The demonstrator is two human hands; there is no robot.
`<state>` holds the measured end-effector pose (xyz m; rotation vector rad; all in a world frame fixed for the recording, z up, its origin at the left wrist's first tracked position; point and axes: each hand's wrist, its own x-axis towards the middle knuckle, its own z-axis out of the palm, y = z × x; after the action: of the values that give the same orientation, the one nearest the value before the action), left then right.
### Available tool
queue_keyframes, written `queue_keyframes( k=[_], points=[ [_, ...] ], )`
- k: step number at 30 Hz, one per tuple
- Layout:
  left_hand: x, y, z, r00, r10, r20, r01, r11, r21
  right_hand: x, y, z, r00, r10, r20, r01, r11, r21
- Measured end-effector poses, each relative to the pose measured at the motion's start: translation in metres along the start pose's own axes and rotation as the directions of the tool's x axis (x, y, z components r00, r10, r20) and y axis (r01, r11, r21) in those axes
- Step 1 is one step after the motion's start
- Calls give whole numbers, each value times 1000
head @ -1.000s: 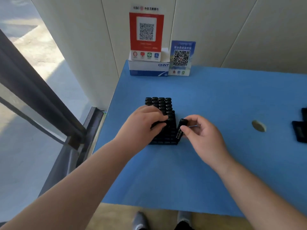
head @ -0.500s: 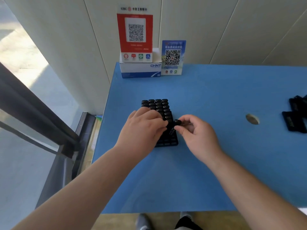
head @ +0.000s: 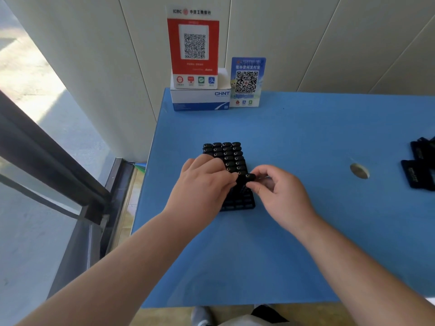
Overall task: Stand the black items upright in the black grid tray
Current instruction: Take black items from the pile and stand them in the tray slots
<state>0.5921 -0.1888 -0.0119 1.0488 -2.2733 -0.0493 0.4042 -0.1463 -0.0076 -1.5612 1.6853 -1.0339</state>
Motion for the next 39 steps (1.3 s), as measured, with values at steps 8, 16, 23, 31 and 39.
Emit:
queue_keyframes(
  k=[8, 16, 23, 31, 39],
  points=[
    [1, 2, 1, 999, 36, -29, -35, 998, 53, 0, 4, 2, 999, -41, 3, 41, 999, -22],
    [-6, 5, 2, 1000, 22, 19, -22, 1000, -11, -2, 6, 2, 998, -52, -26, 50, 996, -72],
    [-5, -1, 8, 999, -47, 3, 47, 999, 15, 5, 6, 4, 999, -50, 9, 50, 990, -131],
    [-12, -3, 10, 998, -65, -22, 64, 997, -31, -1, 11, 7, 996, -84, -14, 81, 984, -156],
    [-13, -3, 9, 994, -108, -5, 107, 991, -78, -3, 12, 14, 996, -62, -57, 51, 981, -186]
  ],
)
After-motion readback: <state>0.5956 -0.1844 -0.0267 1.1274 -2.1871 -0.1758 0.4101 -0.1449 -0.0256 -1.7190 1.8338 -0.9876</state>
